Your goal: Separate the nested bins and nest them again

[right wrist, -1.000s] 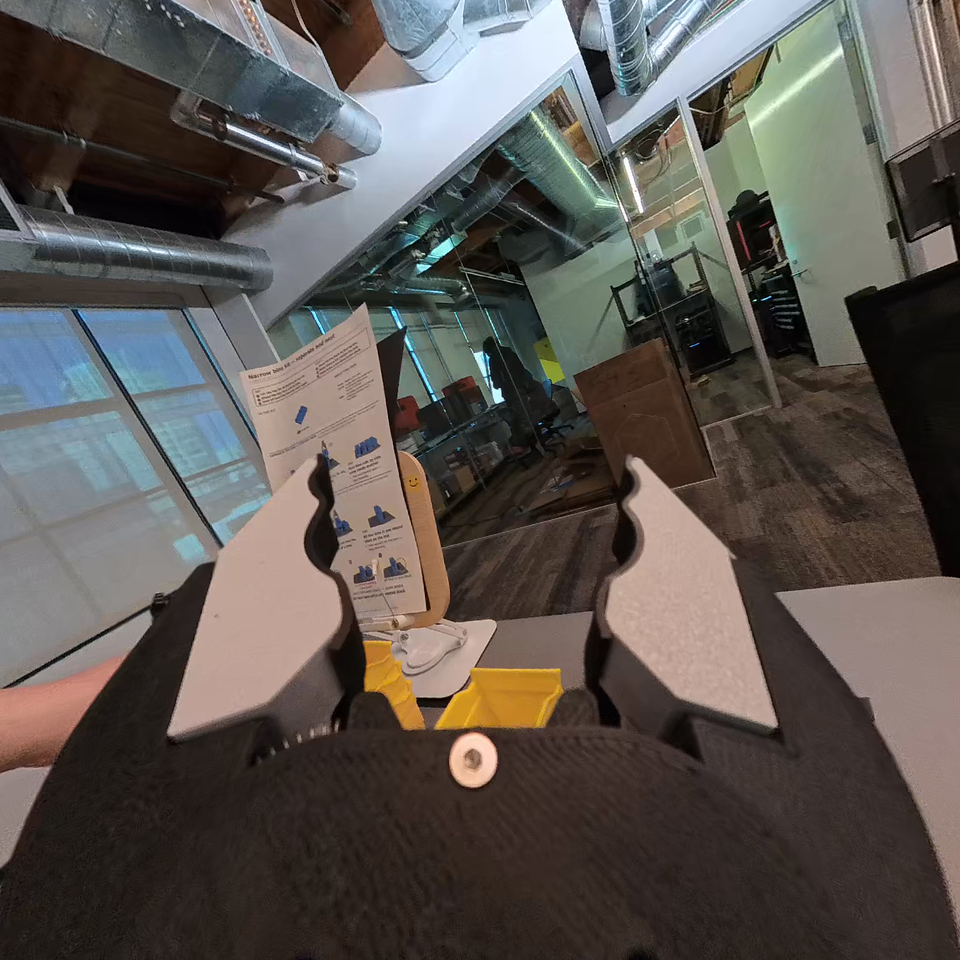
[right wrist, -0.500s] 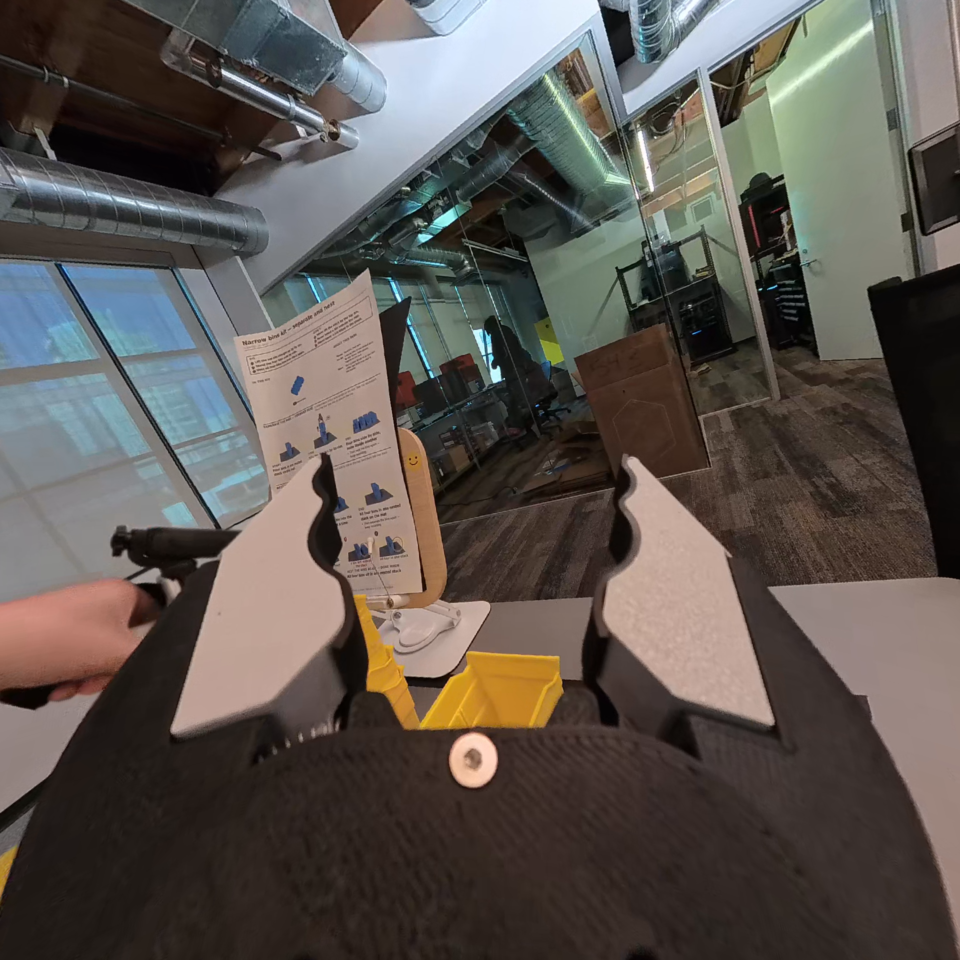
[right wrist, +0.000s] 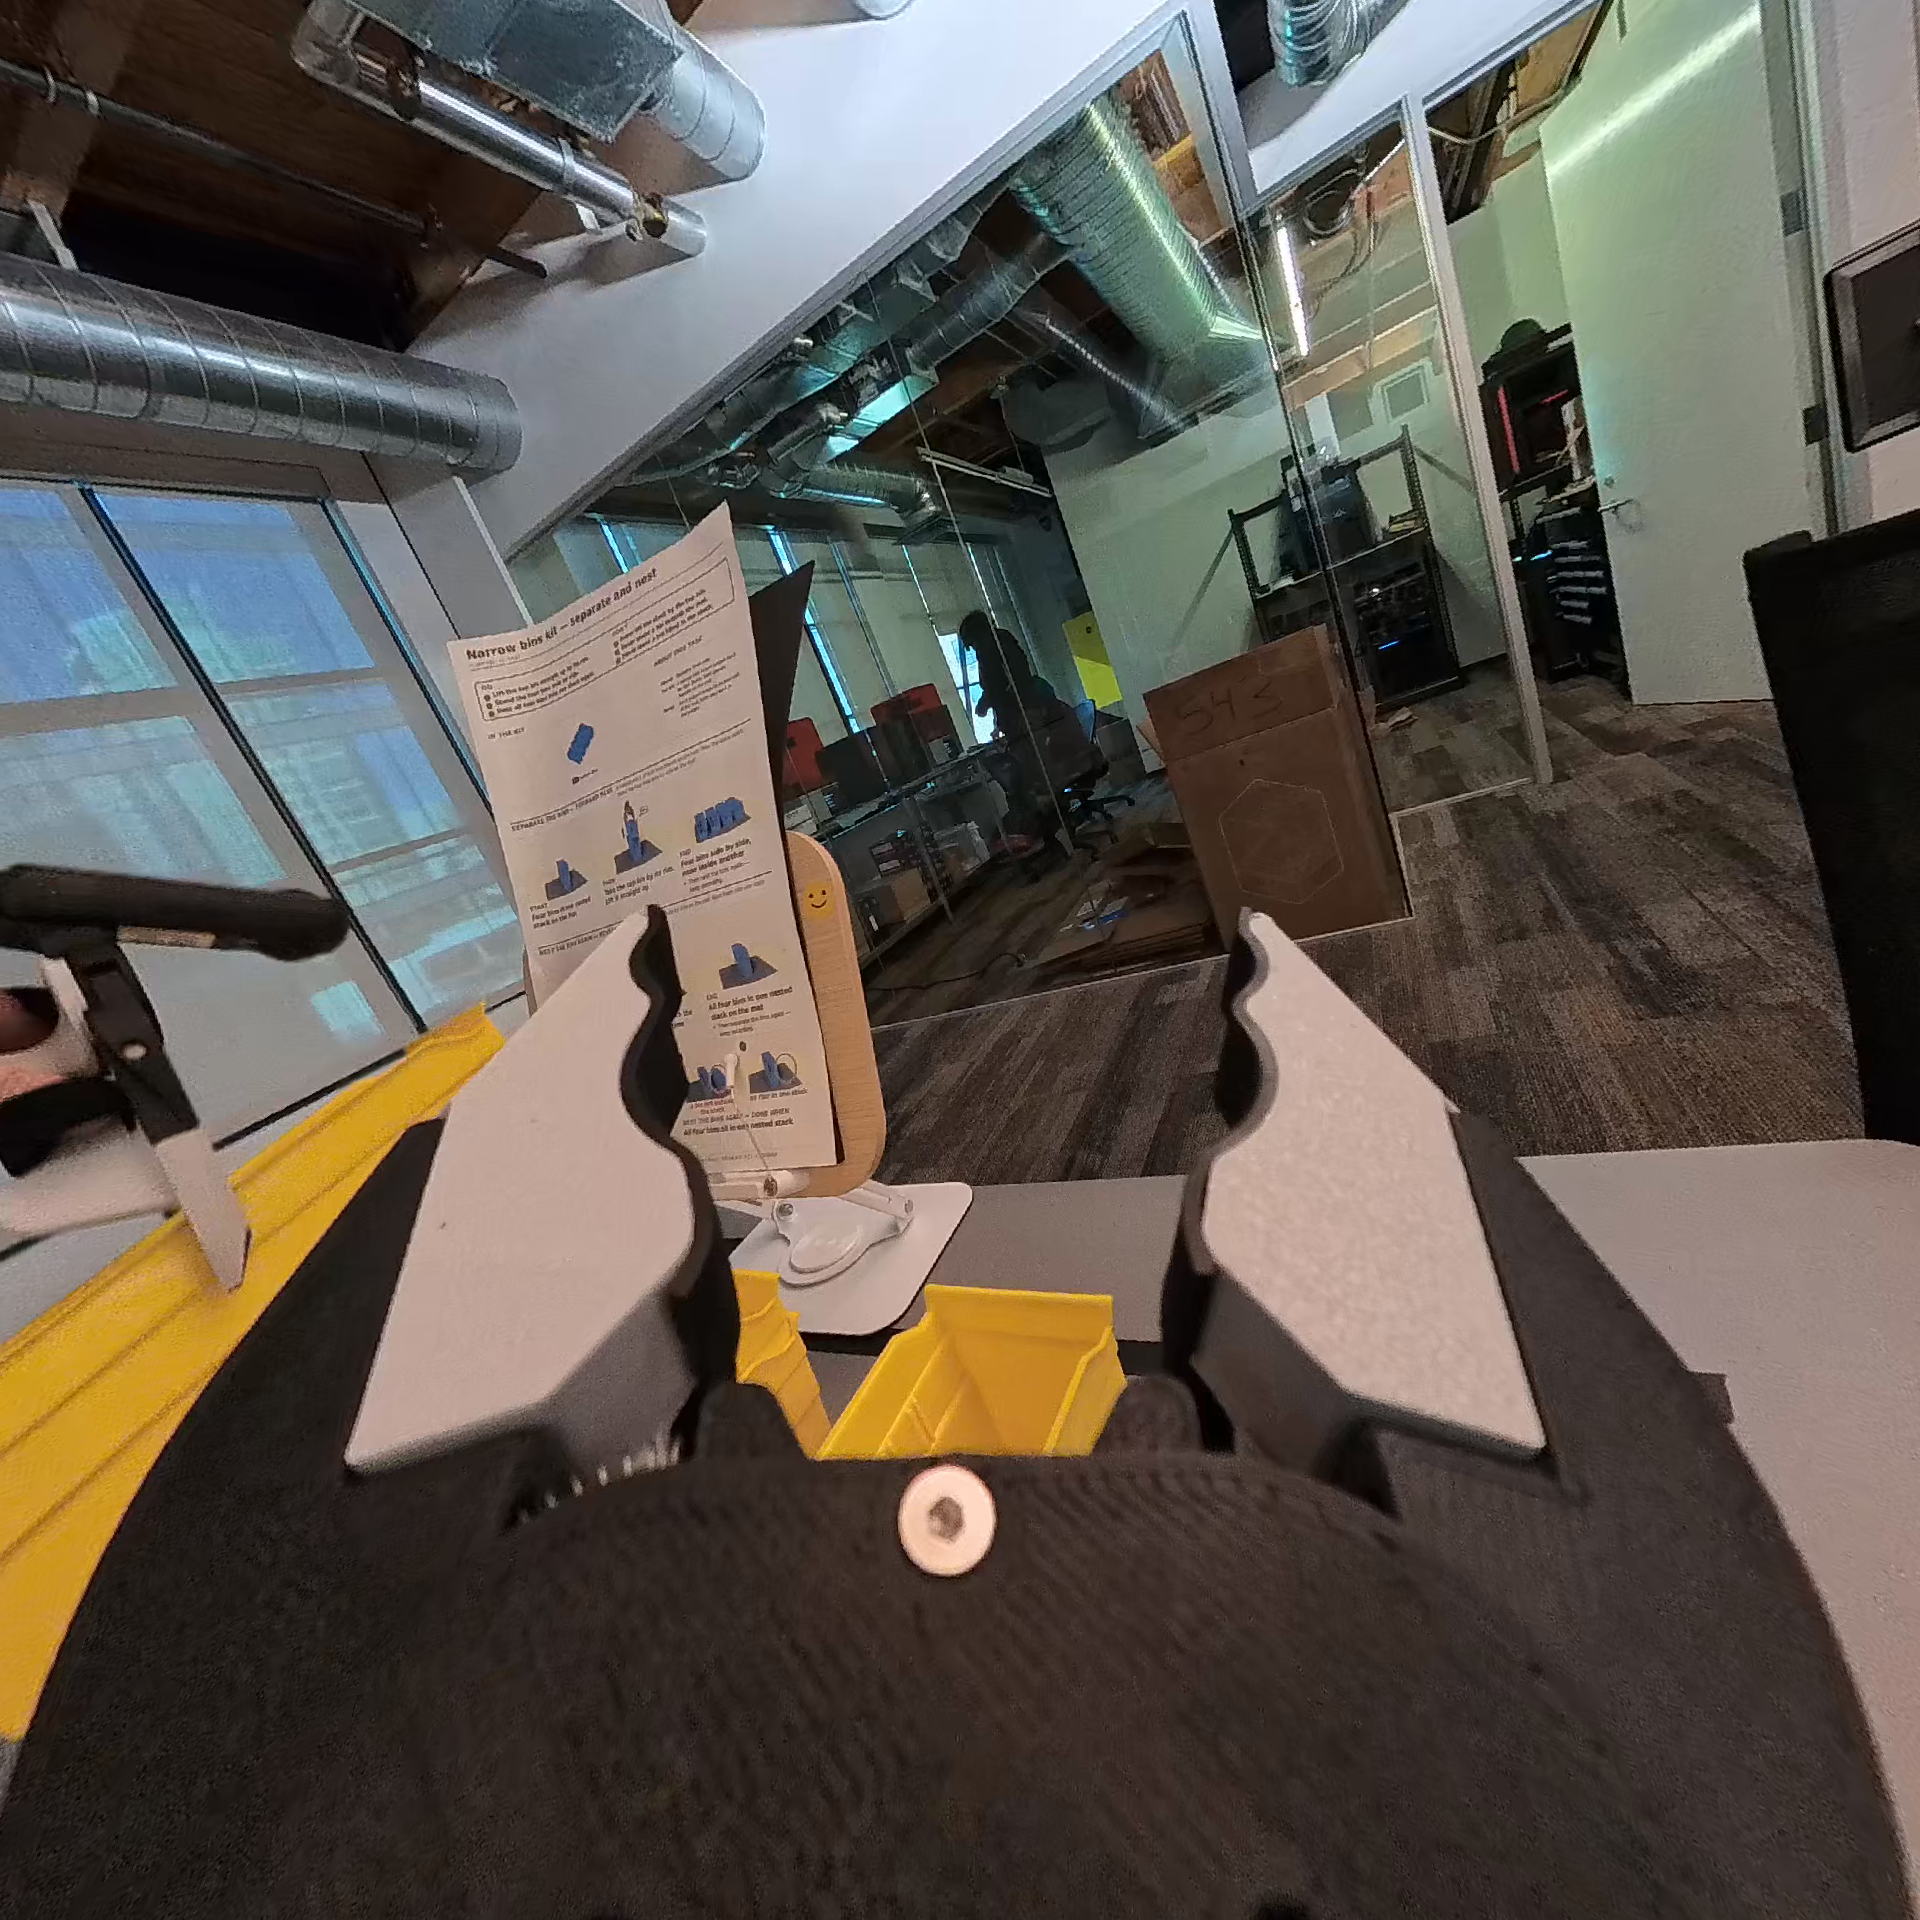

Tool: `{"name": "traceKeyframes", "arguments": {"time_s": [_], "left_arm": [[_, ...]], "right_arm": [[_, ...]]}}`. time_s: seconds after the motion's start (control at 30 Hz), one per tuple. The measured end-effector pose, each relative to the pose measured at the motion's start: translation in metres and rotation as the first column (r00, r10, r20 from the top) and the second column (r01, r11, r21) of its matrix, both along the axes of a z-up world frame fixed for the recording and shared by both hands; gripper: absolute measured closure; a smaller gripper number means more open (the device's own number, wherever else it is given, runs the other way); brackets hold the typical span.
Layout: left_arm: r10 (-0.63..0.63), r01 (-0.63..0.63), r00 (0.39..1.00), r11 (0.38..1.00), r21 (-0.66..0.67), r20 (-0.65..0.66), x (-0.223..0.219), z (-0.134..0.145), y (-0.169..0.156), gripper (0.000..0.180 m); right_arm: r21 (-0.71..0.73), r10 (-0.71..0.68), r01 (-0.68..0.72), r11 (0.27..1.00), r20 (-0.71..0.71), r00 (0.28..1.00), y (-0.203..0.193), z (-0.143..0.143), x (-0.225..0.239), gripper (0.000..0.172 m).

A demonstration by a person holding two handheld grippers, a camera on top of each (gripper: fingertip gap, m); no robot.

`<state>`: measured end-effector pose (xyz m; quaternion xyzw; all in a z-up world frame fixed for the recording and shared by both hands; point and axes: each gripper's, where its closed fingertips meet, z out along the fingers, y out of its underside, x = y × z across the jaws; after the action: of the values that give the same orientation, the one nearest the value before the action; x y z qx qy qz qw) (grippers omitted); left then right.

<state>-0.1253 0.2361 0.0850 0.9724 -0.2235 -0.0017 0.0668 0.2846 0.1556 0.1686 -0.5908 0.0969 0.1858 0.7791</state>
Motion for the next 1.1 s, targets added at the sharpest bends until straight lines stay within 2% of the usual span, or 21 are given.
{"name": "traceKeyframes", "arguments": {"time_s": [0.2,0.4,0.57,0.77,0.93,0.97,1.03,1.1], "left_arm": [[0.035,-0.038,0.996,0.999,-0.030,-0.085,-0.048,-0.054,0.017,0.063],[-0.002,-0.015,0.981,0.996,-0.087,-0.193,-0.091,-0.120,0.024,0.063],[-0.011,-0.010,0.976,0.995,-0.095,-0.219,-0.109,-0.154,0.031,0.063],[-0.009,-0.008,0.978,0.997,-0.078,-0.209,-0.115,-0.168,0.041,0.060],[-0.059,0.037,0.973,0.994,-0.101,-0.222,-0.118,-0.172,0.040,0.053],[-0.065,0.043,0.971,0.994,-0.100,-0.230,-0.119,-0.169,0.040,0.055],[-0.051,0.031,0.969,0.996,-0.084,-0.243,-0.118,-0.158,0.043,0.036],[-0.036,0.030,0.975,0.999,-0.031,-0.219,-0.105,-0.139,0.049,0.030]], "right_arm": [[0.003,0.002,-0.002,1.000,0.010,1.000,0.000,0.002,-0.004,0.067],[0.007,0.005,-0.005,1.000,0.005,1.000,0.000,0.003,-0.003,0.067],[0.003,0.010,-0.010,1.000,0.005,1.000,0.002,0.002,-0.004,0.068],[-0.008,0.014,-0.013,1.000,0.022,1.000,0.005,0.001,-0.009,0.068],[-0.014,0.017,-0.017,1.000,0.021,1.000,0.007,-0.001,-0.010,0.068],[-0.016,0.017,-0.016,1.000,0.021,1.000,0.007,-0.002,-0.010,0.068],[-0.021,0.017,-0.017,1.000,0.022,1.000,0.009,-0.003,-0.010,0.068],[-0.022,0.017,-0.016,1.000,0.021,1.000,0.009,-0.003,-0.010,0.068]]}}
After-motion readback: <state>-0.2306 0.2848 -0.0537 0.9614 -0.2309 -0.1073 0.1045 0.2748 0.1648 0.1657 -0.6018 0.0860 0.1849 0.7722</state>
